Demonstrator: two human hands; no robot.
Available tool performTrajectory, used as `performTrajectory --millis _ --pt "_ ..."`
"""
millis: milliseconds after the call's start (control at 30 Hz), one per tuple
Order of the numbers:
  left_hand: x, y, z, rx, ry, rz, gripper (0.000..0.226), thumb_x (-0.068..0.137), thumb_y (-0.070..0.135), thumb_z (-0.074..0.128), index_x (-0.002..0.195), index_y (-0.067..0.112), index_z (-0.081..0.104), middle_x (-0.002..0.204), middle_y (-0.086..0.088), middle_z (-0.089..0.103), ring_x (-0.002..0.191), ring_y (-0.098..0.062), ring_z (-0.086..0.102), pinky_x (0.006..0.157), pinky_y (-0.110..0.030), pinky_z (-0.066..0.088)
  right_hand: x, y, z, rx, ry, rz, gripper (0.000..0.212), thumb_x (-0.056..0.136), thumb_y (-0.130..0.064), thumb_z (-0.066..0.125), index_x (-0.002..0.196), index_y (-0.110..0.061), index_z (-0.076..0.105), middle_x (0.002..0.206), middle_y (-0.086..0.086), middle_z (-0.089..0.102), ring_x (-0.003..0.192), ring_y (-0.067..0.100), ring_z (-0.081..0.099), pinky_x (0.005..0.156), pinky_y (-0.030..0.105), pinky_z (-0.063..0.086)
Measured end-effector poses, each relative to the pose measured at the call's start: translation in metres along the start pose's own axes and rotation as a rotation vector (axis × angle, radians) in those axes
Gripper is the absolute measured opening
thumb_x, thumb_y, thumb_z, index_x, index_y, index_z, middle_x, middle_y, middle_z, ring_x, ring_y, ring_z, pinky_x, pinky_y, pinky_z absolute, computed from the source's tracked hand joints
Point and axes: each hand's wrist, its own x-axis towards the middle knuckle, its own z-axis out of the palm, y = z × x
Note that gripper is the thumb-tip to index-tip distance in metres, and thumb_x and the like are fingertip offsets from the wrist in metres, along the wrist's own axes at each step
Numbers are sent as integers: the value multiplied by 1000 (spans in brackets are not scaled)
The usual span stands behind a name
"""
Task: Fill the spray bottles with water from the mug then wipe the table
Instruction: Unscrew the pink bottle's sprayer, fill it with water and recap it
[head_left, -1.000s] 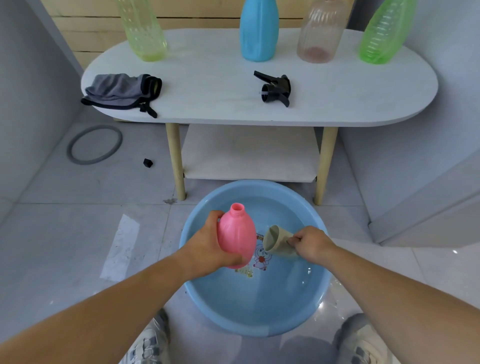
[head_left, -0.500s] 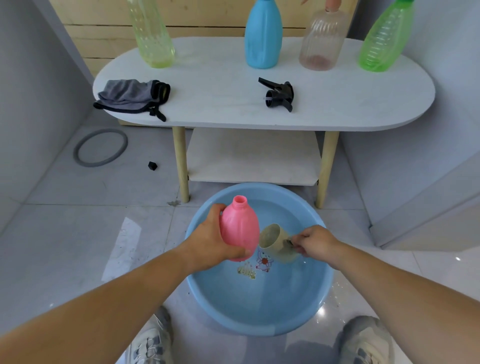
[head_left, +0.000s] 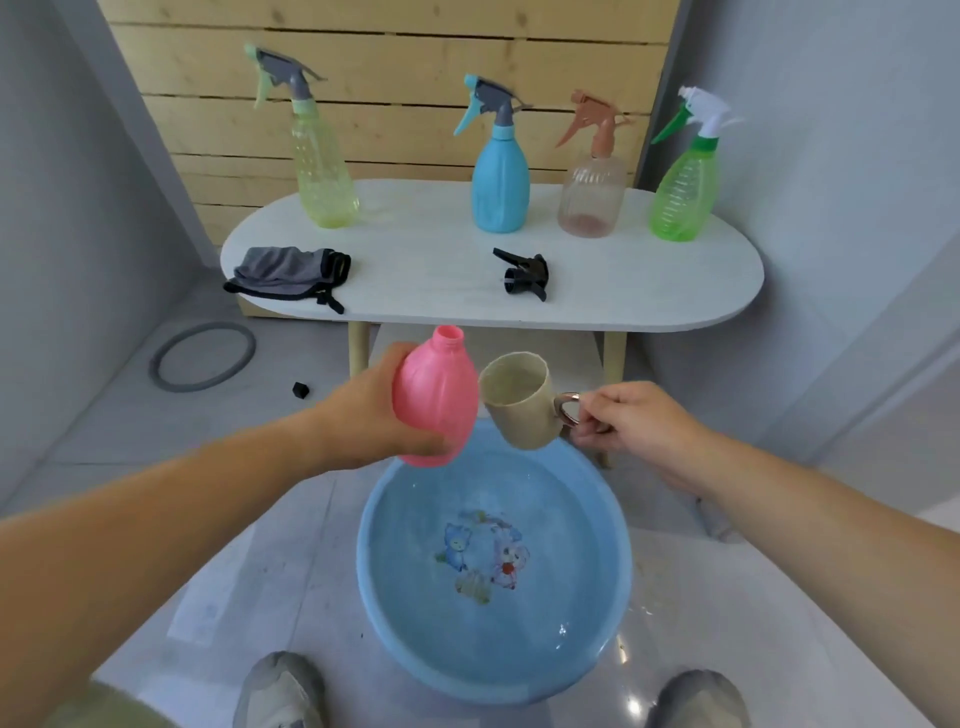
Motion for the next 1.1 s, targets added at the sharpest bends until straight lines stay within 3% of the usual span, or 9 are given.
performTrajectory --millis 133,333,533,767,900,1000,1100 --pt "-13 15 -12 24 -11 11 90 71 19 93 137 40 34 116 13 56 101 -9 62 68 -20 55 -14 -33 -13 38 57 -102 33 101 -18 52 74 -4 63 67 6 61 81 25 66 96 43 55" --pt "-23 26 -3 -73 2 52 93 73 14 91 138 44 32 117 14 55 102 -4 61 61 -17 56 -33 -73 -16 145 116 -235 35 101 -13 49 70 -1 58 69 10 56 83 30 62 95 44 54" --pt "-16 29 9 -51 4 67 94 70 18 93 139 42 34 120 14 57 106 -7 62 75 -21 61 -40 -90 -16 177 104 -296 35 101 -13 50 70 -1 59 69 12 56 87 33 64 95 42 54" --pt "-10 26 12 -26 11 71 91 69 21 94 135 45 34 120 15 58 109 -9 63 85 -32 63 -39 -92 -20 42 96 -360 42 100 -19 52 61 -14 66 68 3 67 94 33 72 99 49 51" --pt "-8 24 13 -16 0 69 89 71 21 93 133 44 34 120 14 58 106 -6 63 81 -27 62 -37 -89 -23 -81 106 -406 38 100 -26 53 66 -18 68 77 5 72 96 30 72 101 53 49" --pt "-7 22 12 -23 8 58 90 70 22 93 134 44 35 119 14 59 107 -8 63 84 -33 63 -36 -88 -23 -165 108 -433 33 94 -39 54 73 -19 69 84 6 73 99 31 70 101 55 48" --pt "-6 20 11 -28 19 48 92 68 25 94 134 47 34 119 15 59 108 -10 63 86 -36 63 -36 -88 -23 -184 118 -451 32 96 -35 55 72 -20 69 85 6 73 98 30 70 100 54 49"
